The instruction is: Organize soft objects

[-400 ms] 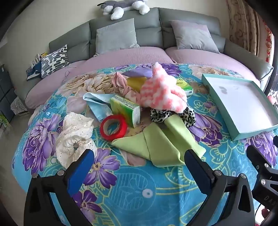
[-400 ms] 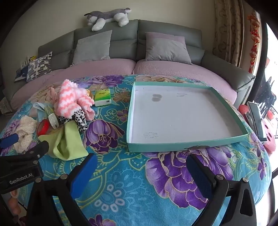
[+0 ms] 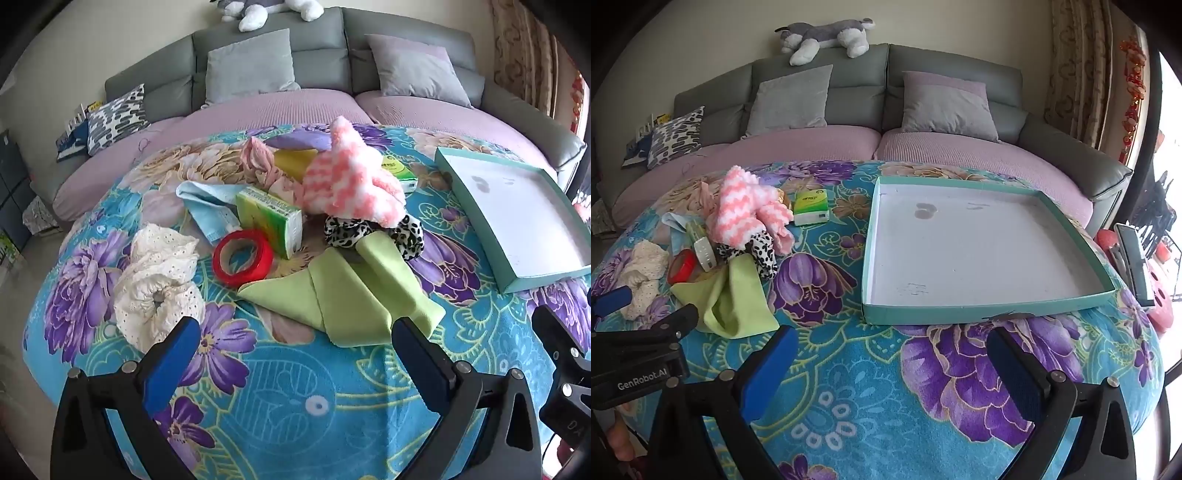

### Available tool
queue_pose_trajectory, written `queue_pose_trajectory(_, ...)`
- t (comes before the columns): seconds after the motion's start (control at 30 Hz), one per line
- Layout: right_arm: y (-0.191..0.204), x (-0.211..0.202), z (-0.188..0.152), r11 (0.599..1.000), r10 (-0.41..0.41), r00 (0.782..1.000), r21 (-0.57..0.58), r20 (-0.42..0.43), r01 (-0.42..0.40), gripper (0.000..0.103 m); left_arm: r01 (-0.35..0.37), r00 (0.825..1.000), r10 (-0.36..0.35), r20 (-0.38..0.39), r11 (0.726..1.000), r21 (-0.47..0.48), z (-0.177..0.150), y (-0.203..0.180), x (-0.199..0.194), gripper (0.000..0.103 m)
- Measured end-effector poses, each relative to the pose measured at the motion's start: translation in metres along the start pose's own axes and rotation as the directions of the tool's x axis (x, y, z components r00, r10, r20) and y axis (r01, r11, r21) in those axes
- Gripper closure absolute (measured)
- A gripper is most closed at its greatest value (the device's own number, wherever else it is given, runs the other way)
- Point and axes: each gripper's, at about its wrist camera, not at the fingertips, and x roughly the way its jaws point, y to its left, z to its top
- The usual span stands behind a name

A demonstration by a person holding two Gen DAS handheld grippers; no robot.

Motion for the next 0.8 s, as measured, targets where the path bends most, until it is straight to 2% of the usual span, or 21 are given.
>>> queue_pose_trajectory(0.17, 0.0044, 0.0012, -0.002, 1.0, -0.01, 1.0, -0.021, -0.002, 0.01, 0.0, 0.004, 1.0, -0.005, -0.01, 1.0, -0.021, -0.0001, 0.0034, 0.0026, 0.0)
queue_pose_trajectory(0.8, 0.0075, 0.0016, -0.0026, 0.999, -0.027, 1.0, -0.038, -0.003, 0.026, 0.0, -0.005, 1.0, 0.005, -0.021, 1.0, -0.003, -0.0025, 0.0009, 0.0056, 0.0)
